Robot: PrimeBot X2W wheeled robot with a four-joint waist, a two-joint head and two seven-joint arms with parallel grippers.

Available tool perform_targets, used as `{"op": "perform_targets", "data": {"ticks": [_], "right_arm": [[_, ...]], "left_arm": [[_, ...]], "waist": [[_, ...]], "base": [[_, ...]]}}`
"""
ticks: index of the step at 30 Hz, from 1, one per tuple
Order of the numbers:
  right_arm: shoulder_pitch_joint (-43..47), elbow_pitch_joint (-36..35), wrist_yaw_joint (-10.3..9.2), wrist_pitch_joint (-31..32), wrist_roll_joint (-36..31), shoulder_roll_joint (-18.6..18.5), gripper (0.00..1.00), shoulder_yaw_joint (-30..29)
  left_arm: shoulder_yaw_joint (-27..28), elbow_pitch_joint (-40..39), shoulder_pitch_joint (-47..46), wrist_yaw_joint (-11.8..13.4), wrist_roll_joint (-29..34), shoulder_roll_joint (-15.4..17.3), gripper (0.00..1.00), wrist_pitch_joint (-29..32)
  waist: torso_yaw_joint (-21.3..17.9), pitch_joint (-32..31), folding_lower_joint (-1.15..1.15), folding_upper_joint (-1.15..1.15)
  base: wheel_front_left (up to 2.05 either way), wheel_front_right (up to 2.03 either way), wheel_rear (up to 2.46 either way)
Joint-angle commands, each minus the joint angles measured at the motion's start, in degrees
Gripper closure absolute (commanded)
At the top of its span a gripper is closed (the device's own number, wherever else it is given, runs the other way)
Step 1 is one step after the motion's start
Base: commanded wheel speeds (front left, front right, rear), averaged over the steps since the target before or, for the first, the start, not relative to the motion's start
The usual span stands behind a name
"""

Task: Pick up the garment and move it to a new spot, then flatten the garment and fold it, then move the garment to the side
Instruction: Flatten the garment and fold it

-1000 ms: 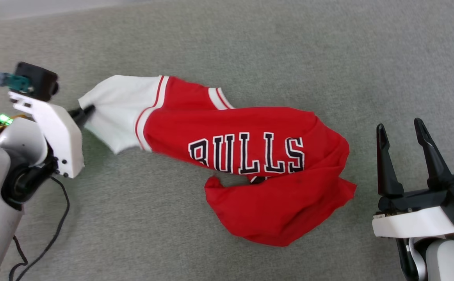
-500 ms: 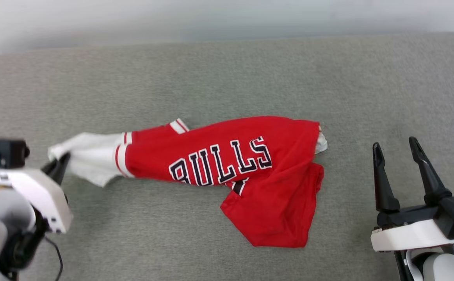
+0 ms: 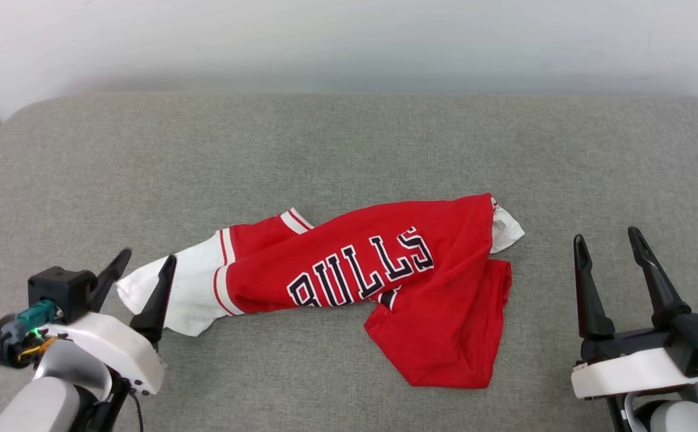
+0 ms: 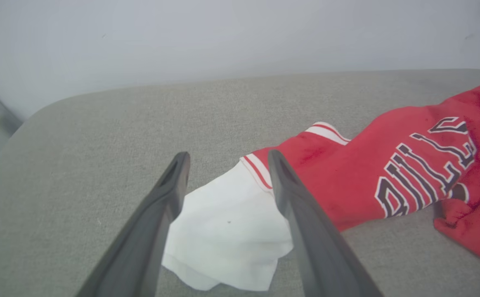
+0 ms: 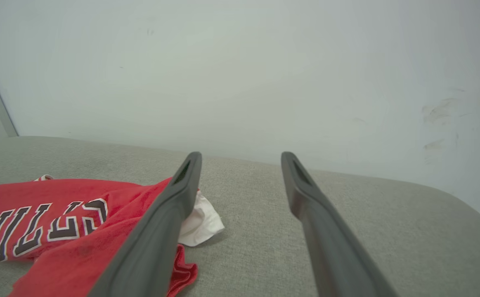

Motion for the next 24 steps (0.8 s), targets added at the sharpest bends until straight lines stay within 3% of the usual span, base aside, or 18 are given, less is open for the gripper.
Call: {"op": "perform_targets", "data": {"ticks": [1,6,12,15,19,20,24], "right_arm": [[0.8,0.1,-0.04,-0.1,-0.6,-0.1,0.00,-0.1],[1.5,0.0,-0.04,-0.1,-1.4,-0.1,0.00,-2.2],[-0.3,1.6,-0.04,1.8,-0.7,-1.9,0.00,-2.5],[-1.8,1.8,-0.05,8.1,1.2,-5.6,0.00,-1.2],[-5.7,3.1,-0.04,21.9,7.7,-12.8,0.00,3.2],[-5.7,3.1,-0.04,21.9,7.7,-12.8,0.00,3.2],[-10.5,4.3,-0.04,36.6,17.9,-19.8,0.00,9.0]], "left_arm": [[-0.4,-0.8,-0.7,-1.0,1.6,-0.4,0.00,-3.3],[-0.7,-3.0,0.0,-0.6,5.8,-2.3,0.00,-12.2],[-0.2,-6.6,0.7,1.4,11.4,-5.6,0.00,-15.0],[1.1,-8.5,1.9,1.9,13.3,-8.1,0.00,-15.2],[2.2,-8.8,3.0,0.5,15.2,-10.5,0.00,-15.2],[2.2,-8.8,3.0,0.5,15.2,-10.5,0.00,-15.2],[3.2,-6.2,2.5,-1.9,15.0,-12.1,0.00,-15.1]], "waist": [[0.5,-0.6,0.00,0.00],[2.4,-1.4,0.00,0.00],[4.6,-1.1,0.00,0.00],[5.6,-0.3,0.00,0.00],[7.0,1.1,0.00,0.00],[7.0,1.1,0.00,0.00],[8.8,3.2,0.00,0.00]], "base": [[0.00,0.00,0.00],[0.00,0.00,0.00],[0.00,0.00,0.00],[0.00,0.00,0.00],[0.00,0.00,0.00],[0.00,0.00,0.00],[0.00,0.00,0.00]]}}
